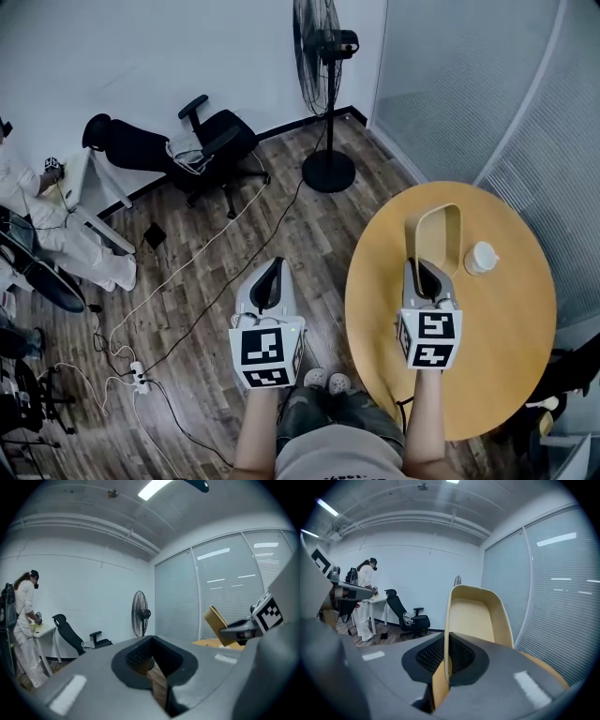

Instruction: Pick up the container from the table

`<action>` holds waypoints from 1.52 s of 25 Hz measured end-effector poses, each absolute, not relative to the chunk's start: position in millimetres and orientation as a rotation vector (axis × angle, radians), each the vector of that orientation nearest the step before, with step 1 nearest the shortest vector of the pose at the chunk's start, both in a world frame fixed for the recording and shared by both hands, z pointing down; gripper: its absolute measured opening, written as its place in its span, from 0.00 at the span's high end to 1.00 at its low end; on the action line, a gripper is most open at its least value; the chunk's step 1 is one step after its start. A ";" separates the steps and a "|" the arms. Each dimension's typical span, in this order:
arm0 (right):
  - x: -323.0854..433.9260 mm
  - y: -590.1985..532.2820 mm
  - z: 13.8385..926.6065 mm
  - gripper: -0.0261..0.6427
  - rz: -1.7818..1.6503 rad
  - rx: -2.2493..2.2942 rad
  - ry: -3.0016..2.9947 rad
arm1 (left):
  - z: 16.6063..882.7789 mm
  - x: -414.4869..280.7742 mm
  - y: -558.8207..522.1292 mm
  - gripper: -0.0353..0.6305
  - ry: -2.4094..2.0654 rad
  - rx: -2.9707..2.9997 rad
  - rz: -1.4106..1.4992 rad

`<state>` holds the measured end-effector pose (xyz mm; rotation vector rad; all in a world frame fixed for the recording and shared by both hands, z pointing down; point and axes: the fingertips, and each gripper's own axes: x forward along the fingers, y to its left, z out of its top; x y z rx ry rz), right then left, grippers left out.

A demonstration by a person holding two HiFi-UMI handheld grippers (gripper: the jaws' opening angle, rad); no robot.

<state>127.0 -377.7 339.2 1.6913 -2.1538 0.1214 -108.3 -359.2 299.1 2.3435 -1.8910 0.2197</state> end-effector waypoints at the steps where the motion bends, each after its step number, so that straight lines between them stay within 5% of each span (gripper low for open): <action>1: 127.4 -378.1 333.0 0.91 0.111 1.702 -2.164 | 294.2 -108.6 -359.3 0.95 -1.900 2.347 0.214; 38: 124.9 -372.7 255.8 0.91 -0.022 1.875 -2.313 | 231.7 -123.7 -349.0 0.94 -2.031 2.376 0.078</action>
